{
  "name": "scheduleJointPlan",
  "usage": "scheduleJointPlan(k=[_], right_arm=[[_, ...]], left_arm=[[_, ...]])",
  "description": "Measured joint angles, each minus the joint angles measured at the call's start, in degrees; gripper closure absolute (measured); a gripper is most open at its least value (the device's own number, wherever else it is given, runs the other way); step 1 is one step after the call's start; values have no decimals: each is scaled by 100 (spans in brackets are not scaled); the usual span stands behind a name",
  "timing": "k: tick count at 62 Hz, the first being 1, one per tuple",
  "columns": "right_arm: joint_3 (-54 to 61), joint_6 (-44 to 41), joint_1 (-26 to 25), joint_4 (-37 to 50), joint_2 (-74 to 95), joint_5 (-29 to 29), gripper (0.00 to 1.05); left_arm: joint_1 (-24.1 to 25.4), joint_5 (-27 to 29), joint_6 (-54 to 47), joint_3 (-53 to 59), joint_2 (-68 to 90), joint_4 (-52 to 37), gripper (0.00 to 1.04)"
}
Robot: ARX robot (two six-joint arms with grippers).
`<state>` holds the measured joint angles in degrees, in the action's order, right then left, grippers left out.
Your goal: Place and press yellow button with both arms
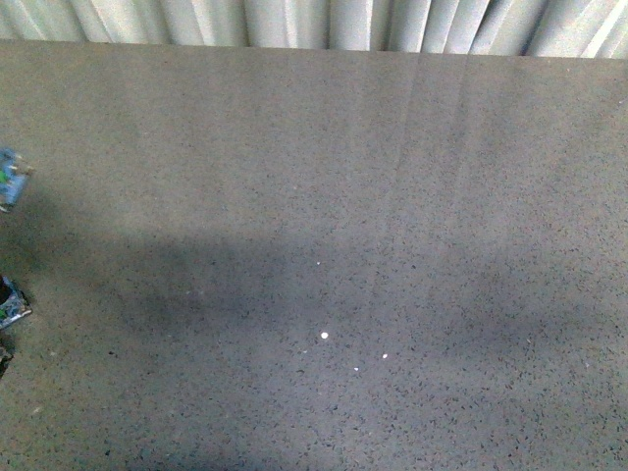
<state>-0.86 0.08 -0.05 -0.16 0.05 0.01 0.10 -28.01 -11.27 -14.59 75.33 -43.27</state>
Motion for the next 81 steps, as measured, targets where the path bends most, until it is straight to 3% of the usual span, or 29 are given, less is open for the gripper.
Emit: scheduleJointPlan(k=[15,35,81], right_arm=[[-2,-2,0,0,0,0,9],[0,0,0,0,0,0,9],[-2,0,0,0,0,0,9]], left_arm=[[-1180,273,-116,-103,942,-476,79],[-2100,726,-160,-612,2385,-1296,79],[-2767,876,-669,-1137,3893,-1738,79]])
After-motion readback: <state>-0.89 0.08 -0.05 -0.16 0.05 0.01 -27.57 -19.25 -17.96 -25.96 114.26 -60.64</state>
